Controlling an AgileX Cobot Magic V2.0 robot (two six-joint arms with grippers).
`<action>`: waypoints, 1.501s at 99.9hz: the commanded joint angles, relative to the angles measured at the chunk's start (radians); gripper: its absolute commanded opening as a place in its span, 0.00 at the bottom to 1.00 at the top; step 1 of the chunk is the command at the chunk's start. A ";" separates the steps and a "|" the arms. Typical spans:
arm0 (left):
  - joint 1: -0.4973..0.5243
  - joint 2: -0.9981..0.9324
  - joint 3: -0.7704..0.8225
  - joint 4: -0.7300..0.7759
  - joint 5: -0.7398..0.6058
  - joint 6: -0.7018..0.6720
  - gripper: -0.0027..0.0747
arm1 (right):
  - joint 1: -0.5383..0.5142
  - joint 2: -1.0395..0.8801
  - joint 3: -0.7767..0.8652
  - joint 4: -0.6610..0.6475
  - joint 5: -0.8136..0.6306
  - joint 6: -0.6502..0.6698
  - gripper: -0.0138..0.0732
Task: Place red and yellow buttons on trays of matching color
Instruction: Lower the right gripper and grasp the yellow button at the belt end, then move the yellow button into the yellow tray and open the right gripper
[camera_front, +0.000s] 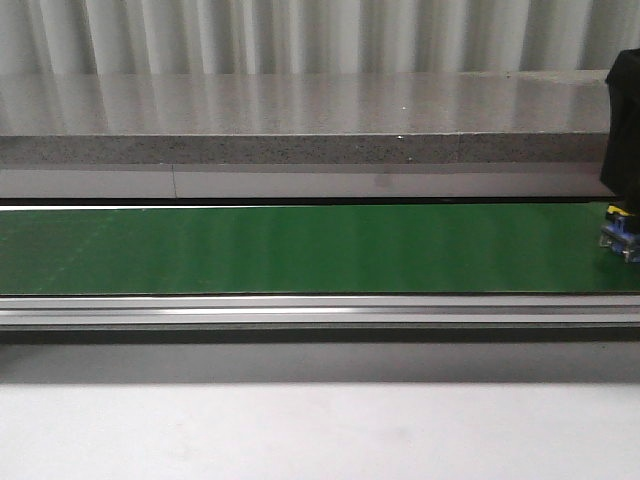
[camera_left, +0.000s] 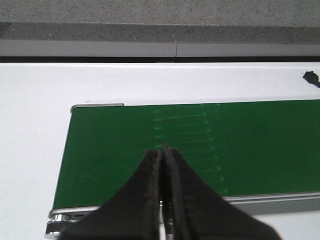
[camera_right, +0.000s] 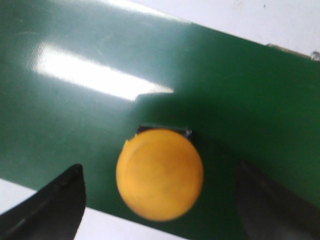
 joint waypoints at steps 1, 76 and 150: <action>-0.007 0.000 -0.026 -0.020 -0.067 0.003 0.01 | 0.000 -0.004 -0.028 0.003 -0.078 -0.012 0.85; -0.007 0.000 -0.026 -0.020 -0.067 0.003 0.01 | -0.148 -0.063 -0.056 0.003 0.056 0.087 0.22; -0.007 0.000 -0.026 -0.020 -0.067 0.003 0.01 | -0.842 -0.213 0.072 -0.003 -0.054 0.213 0.22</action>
